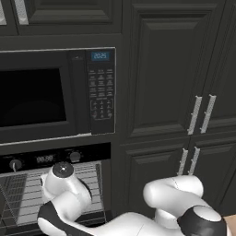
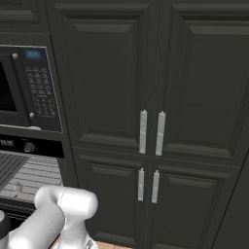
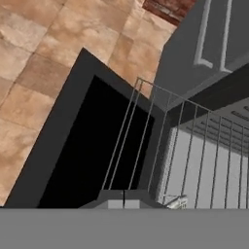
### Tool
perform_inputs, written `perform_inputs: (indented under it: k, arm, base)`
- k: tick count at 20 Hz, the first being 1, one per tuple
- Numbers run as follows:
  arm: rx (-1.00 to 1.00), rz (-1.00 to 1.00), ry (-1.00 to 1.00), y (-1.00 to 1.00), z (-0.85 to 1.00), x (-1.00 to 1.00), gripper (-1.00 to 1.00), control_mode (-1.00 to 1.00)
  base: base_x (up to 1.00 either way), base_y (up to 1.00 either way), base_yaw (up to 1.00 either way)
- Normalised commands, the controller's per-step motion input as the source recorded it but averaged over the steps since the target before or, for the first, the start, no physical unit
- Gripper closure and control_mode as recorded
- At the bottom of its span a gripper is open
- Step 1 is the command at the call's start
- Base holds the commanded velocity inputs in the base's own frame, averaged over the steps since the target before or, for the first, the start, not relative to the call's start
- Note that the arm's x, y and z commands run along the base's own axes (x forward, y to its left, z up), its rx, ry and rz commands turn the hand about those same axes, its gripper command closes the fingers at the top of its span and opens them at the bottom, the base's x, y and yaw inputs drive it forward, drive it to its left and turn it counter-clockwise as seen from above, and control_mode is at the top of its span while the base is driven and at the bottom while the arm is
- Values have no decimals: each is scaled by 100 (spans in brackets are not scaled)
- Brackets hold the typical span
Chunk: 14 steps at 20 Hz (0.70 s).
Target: Take the fish from the oven and place it on the plate on the counter.
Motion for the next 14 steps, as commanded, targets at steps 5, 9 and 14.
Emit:
perform_inputs:
  k: [5, 9, 14]
  arm:
    - [1, -61, 17, -3, 4, 39, 100, -100]
    - [11, -46, 3, -1, 0, 25, 100, -100]
    - [24, -39, -7, -16, 0, 1, 100, -100]
  base:
    - [0, 0, 0]
    - [0, 0, 0]
    - [0, 0, 0]
